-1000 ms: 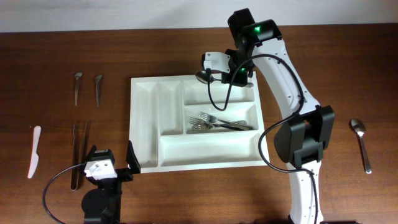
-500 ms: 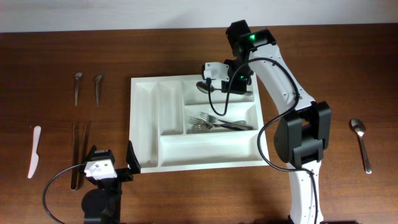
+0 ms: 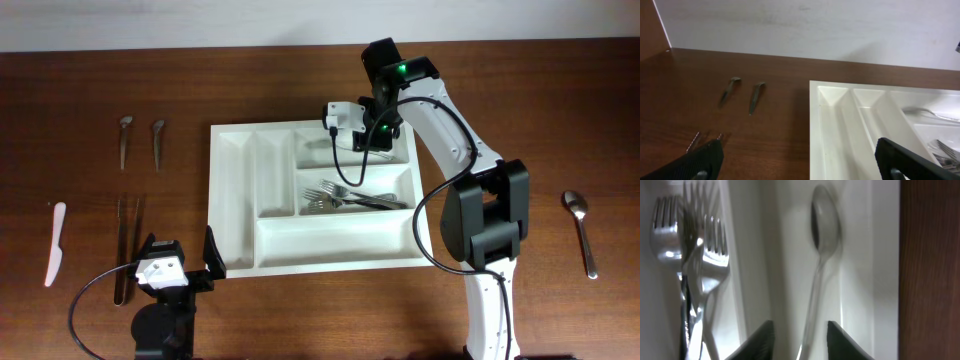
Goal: Pack container
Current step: 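Lower the spoon into the top compartment and open the right gripper, then move the right gripper back right over the remaining spoon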
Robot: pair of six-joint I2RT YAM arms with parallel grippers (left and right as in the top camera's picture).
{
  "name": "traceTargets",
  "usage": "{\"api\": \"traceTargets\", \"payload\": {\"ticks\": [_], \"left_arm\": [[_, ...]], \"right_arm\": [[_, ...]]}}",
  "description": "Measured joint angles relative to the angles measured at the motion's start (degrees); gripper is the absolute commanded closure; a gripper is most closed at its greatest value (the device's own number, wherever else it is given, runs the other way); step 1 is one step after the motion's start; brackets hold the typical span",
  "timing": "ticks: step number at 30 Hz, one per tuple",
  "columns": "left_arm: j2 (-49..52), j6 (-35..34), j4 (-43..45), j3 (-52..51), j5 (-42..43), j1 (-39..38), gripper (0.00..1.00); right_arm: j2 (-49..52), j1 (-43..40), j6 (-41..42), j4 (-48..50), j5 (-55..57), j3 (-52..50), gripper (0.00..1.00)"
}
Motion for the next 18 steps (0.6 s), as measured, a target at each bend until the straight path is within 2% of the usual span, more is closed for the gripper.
{"api": "traceTargets", "payload": {"ticks": [1,4,10,14,18], "left_arm": [[0.0,0.0,0.0,0.0,0.0,0.0,0.01],[0.0,0.0,0.0,0.0,0.0,0.0,0.01],[0.0,0.0,0.0,0.0,0.0,0.0,0.01],[0.0,0.0,0.0,0.0,0.0,0.0,0.01],[0.0,0.0,0.0,0.0,0.0,0.0,0.01]], "right_arm": [[0.0,0.0,0.0,0.1,0.0,0.0,0.01],[0.0,-0.2,0.7,0.6,0.2,0.0,0.01],[0.0,-1.7,11.1,0.2,1.5,3.5,0.01],[0.0,-4.8,20.4,-4.2,2.3,12.3,0.01],[-0.3,-10.2,28.8,-13.5,4.9,25.0,0.01]]}}
